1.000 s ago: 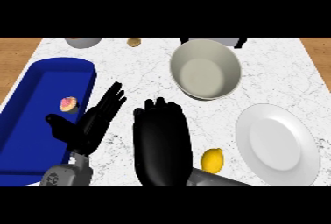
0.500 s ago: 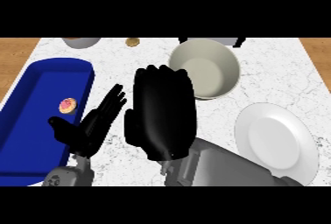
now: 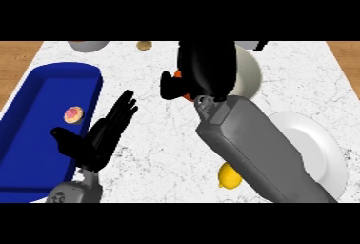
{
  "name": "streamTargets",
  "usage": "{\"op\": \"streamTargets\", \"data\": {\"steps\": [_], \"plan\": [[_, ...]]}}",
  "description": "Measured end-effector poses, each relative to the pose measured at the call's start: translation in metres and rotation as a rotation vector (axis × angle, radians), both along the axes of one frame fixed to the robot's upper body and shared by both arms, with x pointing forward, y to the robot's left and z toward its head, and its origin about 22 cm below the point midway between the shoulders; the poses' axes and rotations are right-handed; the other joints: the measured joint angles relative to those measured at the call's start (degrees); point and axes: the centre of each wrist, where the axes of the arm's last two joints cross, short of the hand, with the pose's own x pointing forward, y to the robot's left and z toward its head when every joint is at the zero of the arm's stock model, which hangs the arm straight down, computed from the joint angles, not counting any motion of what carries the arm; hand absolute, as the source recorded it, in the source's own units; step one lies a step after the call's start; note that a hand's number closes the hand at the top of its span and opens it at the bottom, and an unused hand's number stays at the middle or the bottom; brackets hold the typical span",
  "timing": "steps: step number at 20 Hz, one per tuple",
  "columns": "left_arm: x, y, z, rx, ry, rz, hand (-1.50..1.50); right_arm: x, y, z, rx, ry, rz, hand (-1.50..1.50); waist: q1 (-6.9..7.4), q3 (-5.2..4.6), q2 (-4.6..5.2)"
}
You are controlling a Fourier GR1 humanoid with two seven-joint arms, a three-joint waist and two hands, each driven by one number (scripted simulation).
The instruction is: Pick the squash from the plate and place it in the bowl
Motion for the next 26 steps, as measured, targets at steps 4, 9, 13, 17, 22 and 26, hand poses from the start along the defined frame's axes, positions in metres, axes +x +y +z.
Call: {"op": "streamTargets", "data": {"steps": [4,9,13,17,22,26], "plan": [[0.000,0.000,-0.003,0.003,0.000,-0.007,0.00,0.037,-0.020,-0.015,-0.002,-0.006,-0.032,1.50,0.23,0.00,0.13],[0.001,0.002,-0.004,0.001,-0.002,-0.017,0.00,0.081,-0.046,-0.042,-0.056,-0.007,-0.080,1.50,0.89,0.00,0.40],[0.004,0.000,-0.003,0.000,-0.006,-0.026,0.00,0.106,-0.065,-0.061,-0.117,0.046,-0.125,1.50,1.45,-0.01,0.65],[0.006,0.000,-0.004,-0.003,-0.010,-0.036,0.00,0.122,-0.087,-0.078,-0.097,0.169,-0.208,-1.50,2.11,0.01,0.96],[0.011,-0.005,0.001,-0.003,-0.018,-0.048,0.00,0.132,-0.110,-0.090,0.025,0.205,-0.216,-1.50,2.45,0.06,1.21],[0.012,-0.005,0.005,0.000,-0.016,-0.049,0.00,0.132,-0.116,-0.100,0.172,0.157,-0.178,-1.50,2.43,0.10,1.14]]}}
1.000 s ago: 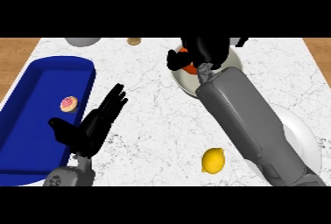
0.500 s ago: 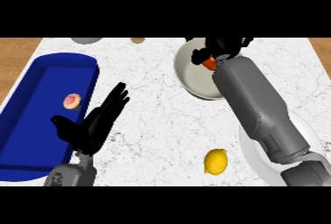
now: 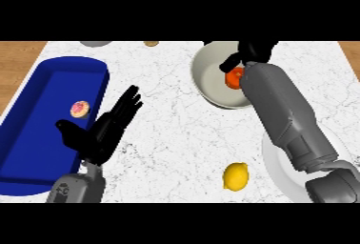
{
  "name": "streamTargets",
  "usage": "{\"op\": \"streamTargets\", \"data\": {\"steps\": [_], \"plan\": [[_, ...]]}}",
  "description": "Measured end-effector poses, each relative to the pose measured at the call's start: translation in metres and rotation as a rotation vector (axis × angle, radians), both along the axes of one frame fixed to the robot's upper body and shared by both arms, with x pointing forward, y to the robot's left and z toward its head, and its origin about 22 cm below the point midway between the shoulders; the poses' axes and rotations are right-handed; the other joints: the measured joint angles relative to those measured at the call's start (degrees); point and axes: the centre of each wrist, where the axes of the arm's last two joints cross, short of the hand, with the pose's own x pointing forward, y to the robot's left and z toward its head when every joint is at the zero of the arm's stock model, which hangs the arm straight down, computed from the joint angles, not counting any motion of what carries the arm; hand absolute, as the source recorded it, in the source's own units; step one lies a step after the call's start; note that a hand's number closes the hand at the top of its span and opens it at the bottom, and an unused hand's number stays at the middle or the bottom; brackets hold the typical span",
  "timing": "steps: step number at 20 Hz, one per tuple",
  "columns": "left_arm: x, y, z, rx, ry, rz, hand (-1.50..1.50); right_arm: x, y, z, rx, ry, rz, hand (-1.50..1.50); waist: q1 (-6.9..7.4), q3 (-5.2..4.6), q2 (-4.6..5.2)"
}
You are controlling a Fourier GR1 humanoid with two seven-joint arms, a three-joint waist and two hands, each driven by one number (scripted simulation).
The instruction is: Pick the squash from the plate and place it in the bowl
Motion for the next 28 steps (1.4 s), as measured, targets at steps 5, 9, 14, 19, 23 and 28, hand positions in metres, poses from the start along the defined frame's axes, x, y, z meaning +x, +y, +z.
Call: {"op": "streamTargets", "data": {"steps": [5,9,14,19,23,28], "plan": [[-0.001,0.002,-0.005,-0.005,0.004,0.018,0.00,-0.003,-0.001,0.006,0.271,-0.251,0.023,-1.50,-0.91,0.12,-0.22],[-0.006,0.005,-0.010,-0.003,0.023,0.031,0.00,-0.012,0.004,0.007,0.446,-0.428,0.091,-1.50,-2.08,0.10,-0.93],[-0.010,0.014,-0.017,-0.003,0.040,0.063,0.00,-0.036,-0.002,-0.001,0.588,-0.557,0.193,-1.50,-3.65,0.02,-1.86],[-0.013,0.020,-0.018,-0.005,0.049,0.092,0.00,-0.082,-0.010,-0.019,0.679,-0.627,0.274,-1.50,-5.33,-0.03,-2.59],[-0.017,0.024,-0.020,-0.008,0.057,0.117,0.00,-0.132,-0.010,-0.037,0.704,-0.653,0.343,1.50,-6.61,-0.06,-3.01],[-0.022,0.034,-0.022,-0.001,0.062,0.144,0.00,-0.207,-0.011,-0.067,0.702,-0.641,0.399,1.50,-8.27,-0.11,-3.26]]}}
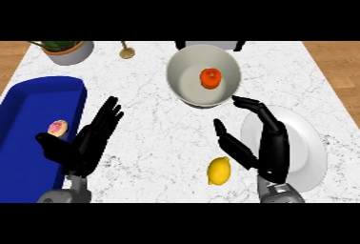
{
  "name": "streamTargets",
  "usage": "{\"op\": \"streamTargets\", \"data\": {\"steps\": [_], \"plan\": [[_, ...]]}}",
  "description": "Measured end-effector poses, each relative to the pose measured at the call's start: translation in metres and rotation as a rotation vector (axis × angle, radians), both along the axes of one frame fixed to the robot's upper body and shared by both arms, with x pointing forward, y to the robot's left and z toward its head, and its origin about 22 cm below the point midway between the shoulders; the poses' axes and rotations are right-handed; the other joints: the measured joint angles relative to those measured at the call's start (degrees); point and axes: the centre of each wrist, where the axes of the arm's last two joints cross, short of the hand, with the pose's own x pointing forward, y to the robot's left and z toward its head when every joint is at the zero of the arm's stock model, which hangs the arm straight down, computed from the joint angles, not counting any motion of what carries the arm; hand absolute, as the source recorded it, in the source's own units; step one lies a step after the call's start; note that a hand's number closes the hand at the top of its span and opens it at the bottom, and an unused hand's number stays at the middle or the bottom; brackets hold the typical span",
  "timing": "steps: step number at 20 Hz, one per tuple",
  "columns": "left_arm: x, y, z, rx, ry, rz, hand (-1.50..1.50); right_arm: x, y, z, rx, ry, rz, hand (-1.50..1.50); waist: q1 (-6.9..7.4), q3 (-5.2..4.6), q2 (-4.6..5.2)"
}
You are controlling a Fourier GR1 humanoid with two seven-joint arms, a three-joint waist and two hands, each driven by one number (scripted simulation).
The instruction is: Pick the squash from the plate and place it in the bowl
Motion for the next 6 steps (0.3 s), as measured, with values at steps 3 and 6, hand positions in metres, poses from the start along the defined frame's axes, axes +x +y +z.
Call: {"op": "streamTargets", "data": {"steps": [3,6], "plan": [[-0.002,0.004,0.000,-0.003,-0.005,0.008,0.00,-0.050,0.003,-0.021,-0.007,0.036,0.024,1.50,-0.44,0.01,0.05],[-0.004,0.004,0.000,-0.002,-0.007,0.013,0.00,-0.102,0.006,-0.040,-0.022,0.095,0.050,1.50,-0.61,0.05,0.15]]}}
